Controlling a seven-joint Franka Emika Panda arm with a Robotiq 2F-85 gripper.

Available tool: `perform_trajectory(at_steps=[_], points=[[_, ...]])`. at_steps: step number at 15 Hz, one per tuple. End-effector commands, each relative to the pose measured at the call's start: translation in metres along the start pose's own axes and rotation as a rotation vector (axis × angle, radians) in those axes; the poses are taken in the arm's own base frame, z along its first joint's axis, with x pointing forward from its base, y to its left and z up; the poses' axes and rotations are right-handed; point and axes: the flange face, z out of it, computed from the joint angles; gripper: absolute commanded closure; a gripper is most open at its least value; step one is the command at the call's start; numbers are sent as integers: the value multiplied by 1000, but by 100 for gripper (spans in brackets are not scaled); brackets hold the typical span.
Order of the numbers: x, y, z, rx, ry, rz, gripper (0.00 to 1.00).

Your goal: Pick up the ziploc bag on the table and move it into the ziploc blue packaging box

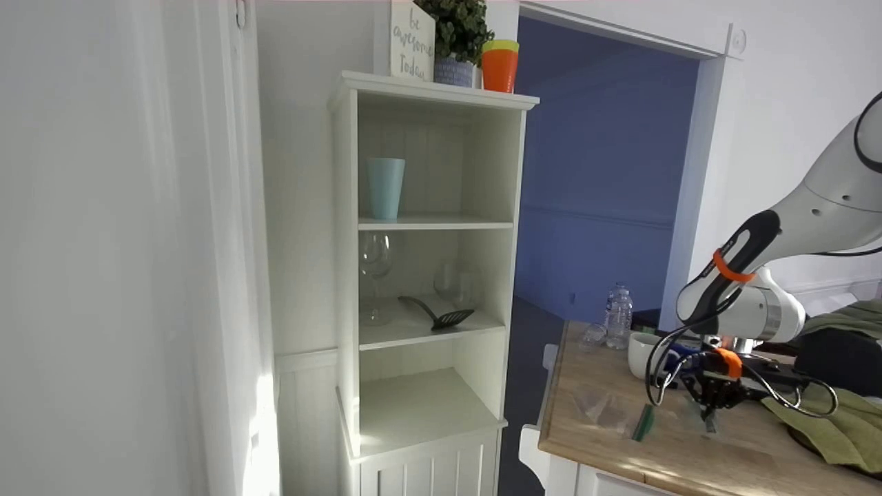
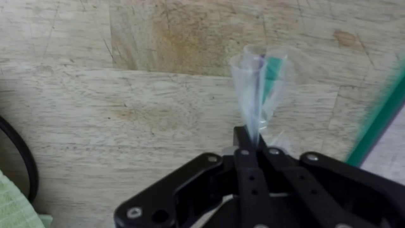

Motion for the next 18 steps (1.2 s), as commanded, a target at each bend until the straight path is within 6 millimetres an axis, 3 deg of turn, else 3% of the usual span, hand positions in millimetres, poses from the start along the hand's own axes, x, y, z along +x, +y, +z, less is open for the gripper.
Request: perform_trajectory(at_steps=[1, 7, 10, 13, 18], points=[[16, -3, -49, 67, 35, 34, 99], [60, -10, -142, 152, 18, 208, 99], [90, -10, -171, 175, 11, 356, 99], [124, 3, -168, 166, 4, 506, 99], [177, 33, -133, 138, 42, 761, 99]])
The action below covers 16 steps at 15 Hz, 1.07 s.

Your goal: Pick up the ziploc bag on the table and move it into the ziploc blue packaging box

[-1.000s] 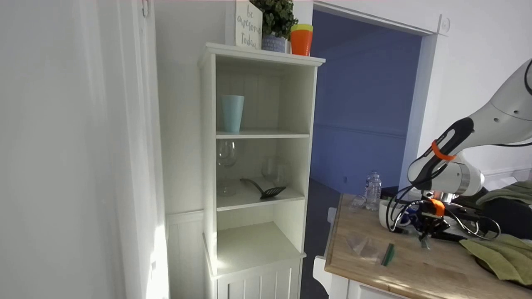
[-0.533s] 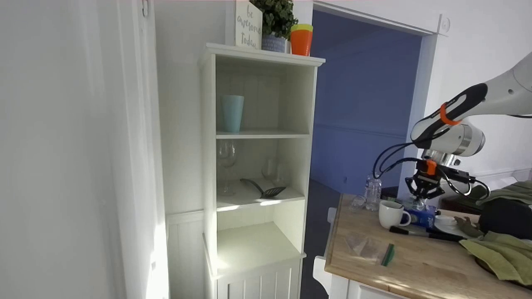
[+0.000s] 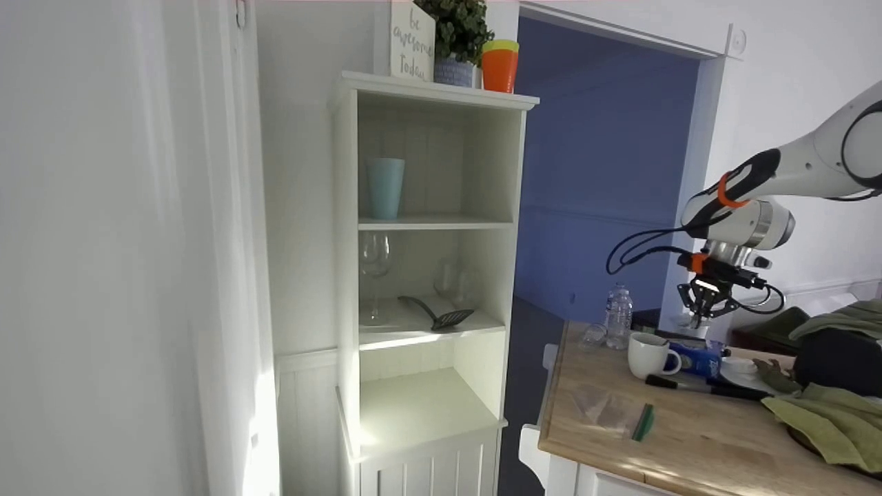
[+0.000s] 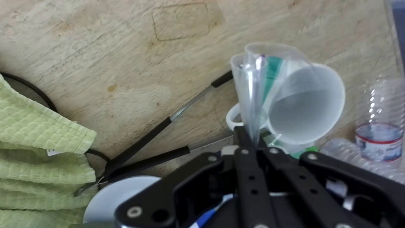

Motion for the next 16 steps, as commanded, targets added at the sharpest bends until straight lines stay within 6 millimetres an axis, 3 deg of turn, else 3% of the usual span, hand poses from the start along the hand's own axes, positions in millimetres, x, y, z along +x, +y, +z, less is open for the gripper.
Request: perform_trajectory(at_steps=[1, 4, 9, 12, 16], points=[[48, -9, 24, 10, 15, 194, 99], [73, -16, 35, 44, 28, 341, 99], [97, -27, 48, 97, 79, 579, 99], [98, -39, 58, 144, 156, 679, 99], [90, -41, 62, 127, 139, 611, 97]])
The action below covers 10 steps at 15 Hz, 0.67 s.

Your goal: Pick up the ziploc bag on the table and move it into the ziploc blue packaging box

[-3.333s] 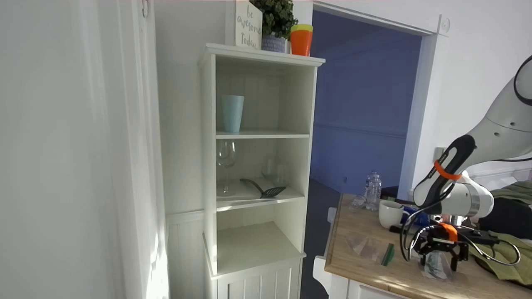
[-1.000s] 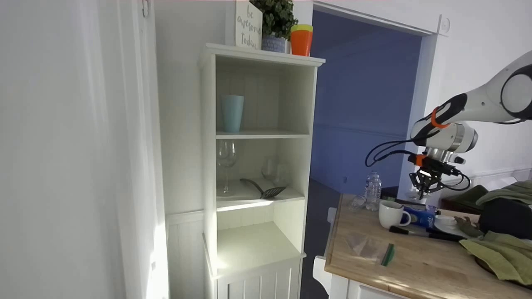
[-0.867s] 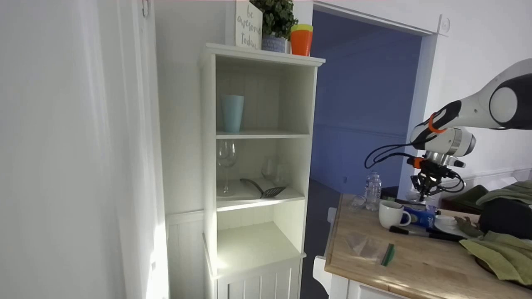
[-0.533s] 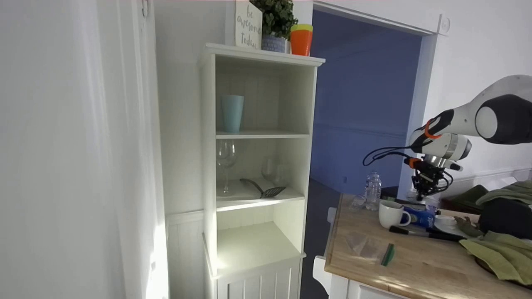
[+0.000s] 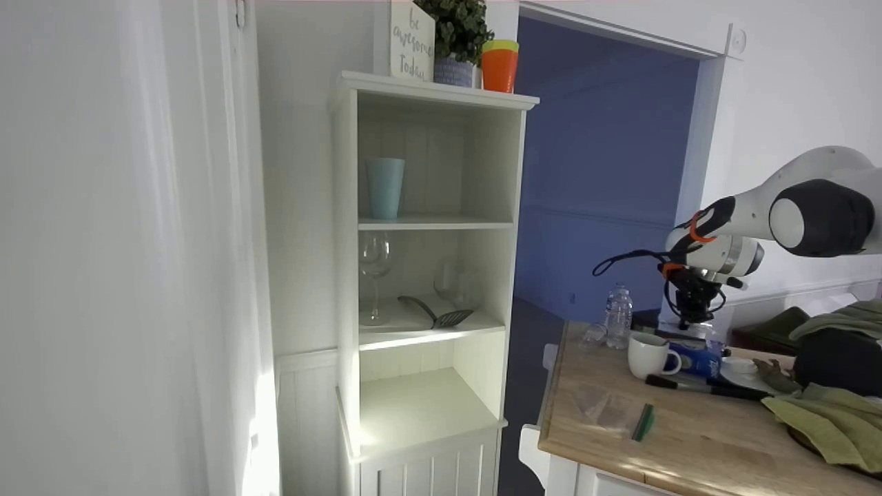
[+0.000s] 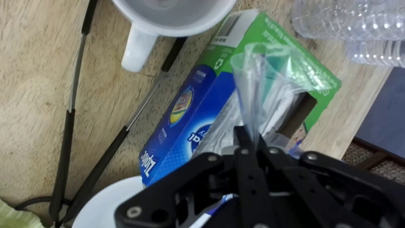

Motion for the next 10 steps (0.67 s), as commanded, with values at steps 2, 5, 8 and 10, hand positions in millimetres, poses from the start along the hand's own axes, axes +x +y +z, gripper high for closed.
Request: perform_trajectory(at_steps=[2, 5, 8, 10], points=[[-1, -2, -1, 2, -1, -2, 97], [-3, 0, 7, 2, 16, 10, 99], [-5, -1, 15, 39, 37, 18, 99], [-6, -2, 20, 67, 61, 23, 99]])
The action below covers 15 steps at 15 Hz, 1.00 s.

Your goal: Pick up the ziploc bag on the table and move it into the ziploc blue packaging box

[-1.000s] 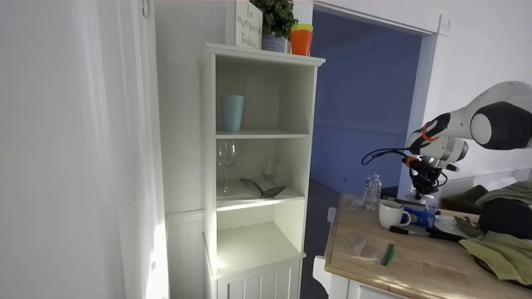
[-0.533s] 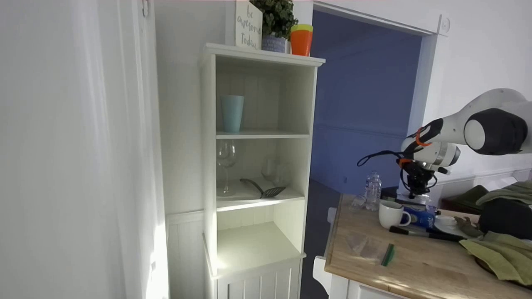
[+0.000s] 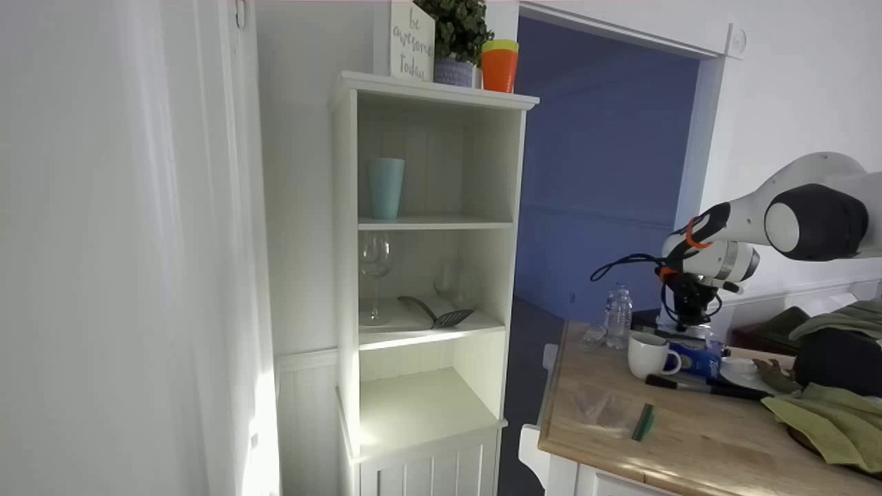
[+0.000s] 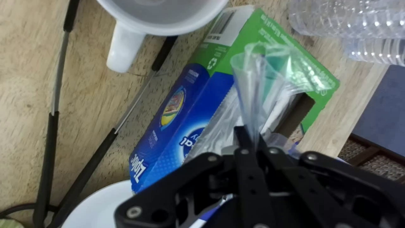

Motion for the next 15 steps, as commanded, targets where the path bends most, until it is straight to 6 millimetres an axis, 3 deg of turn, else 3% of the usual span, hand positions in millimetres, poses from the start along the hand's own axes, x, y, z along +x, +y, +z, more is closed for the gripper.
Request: perform_trajectory(at_steps=[1, 9, 15], points=[[-3, 0, 12, 39, 46, 28, 99], [-9, 9, 46, 24, 59, 56, 99], [-15, 4, 55, 59, 49, 72, 99]])
